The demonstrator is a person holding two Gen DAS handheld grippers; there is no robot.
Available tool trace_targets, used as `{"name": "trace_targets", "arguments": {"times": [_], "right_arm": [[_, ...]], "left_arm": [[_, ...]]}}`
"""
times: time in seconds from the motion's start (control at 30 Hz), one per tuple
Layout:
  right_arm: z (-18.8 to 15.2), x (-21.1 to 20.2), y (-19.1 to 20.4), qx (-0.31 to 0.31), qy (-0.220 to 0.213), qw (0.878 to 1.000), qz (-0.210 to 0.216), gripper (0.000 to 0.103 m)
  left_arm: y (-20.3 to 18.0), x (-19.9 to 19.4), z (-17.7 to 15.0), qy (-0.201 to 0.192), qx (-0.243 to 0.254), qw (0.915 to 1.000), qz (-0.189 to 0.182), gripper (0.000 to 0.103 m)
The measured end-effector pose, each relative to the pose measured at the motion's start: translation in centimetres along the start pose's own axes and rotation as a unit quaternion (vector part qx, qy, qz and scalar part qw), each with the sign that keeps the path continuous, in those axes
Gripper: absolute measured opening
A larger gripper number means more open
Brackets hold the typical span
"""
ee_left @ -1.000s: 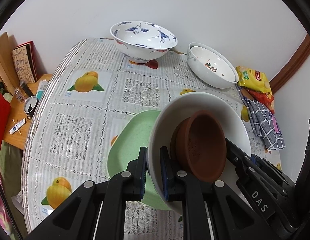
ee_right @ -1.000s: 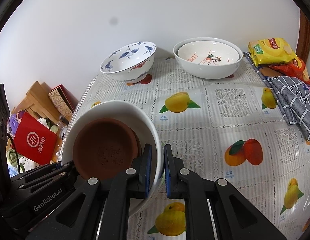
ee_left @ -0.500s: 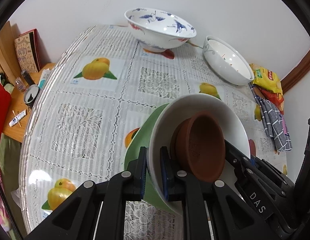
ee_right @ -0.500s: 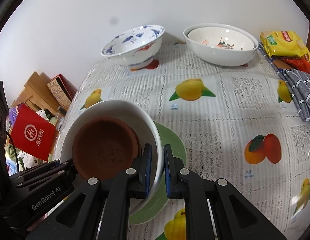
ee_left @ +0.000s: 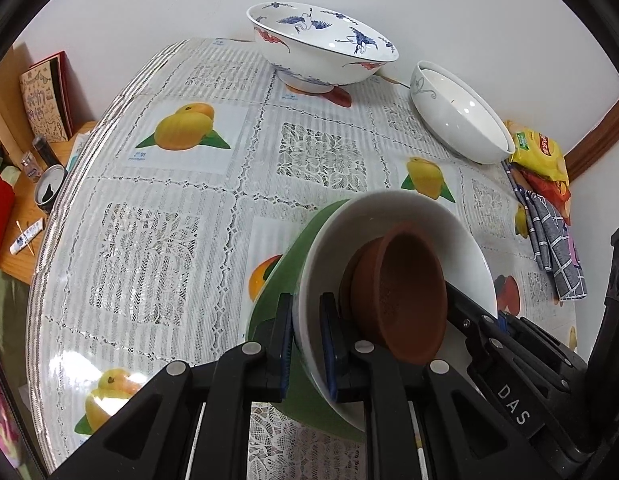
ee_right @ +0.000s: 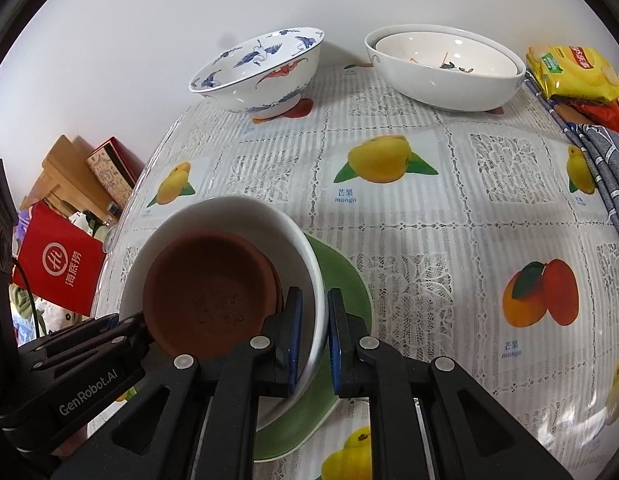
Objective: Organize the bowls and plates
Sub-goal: 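Lower the white bowl onto the green plate and open both grippers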
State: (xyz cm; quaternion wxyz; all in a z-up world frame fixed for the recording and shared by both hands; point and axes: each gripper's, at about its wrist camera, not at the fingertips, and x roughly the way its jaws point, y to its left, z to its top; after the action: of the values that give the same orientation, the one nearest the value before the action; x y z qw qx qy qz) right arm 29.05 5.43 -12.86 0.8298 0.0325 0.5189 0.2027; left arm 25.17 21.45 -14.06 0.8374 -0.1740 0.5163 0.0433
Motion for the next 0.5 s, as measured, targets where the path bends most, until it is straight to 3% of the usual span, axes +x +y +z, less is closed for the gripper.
{"name": "trace_targets", "arguments": {"times": [0.2, 0.5], "right_arm": [[0.4, -0.1, 0.2, -0.013, 0.004, 1.0, -0.013, 0.013], [0.4, -1.5, 0.4, -0.035, -0.008, 0.999, -0.024, 0.013]], "left_arm": [[0.0, 0.0, 0.2, 0.007, 0.015, 0.9999, 0.004, 0.019], [-0.1, -1.6, 0.1, -0.016, 0.023, 0.9993, 0.025, 0.021]]}}
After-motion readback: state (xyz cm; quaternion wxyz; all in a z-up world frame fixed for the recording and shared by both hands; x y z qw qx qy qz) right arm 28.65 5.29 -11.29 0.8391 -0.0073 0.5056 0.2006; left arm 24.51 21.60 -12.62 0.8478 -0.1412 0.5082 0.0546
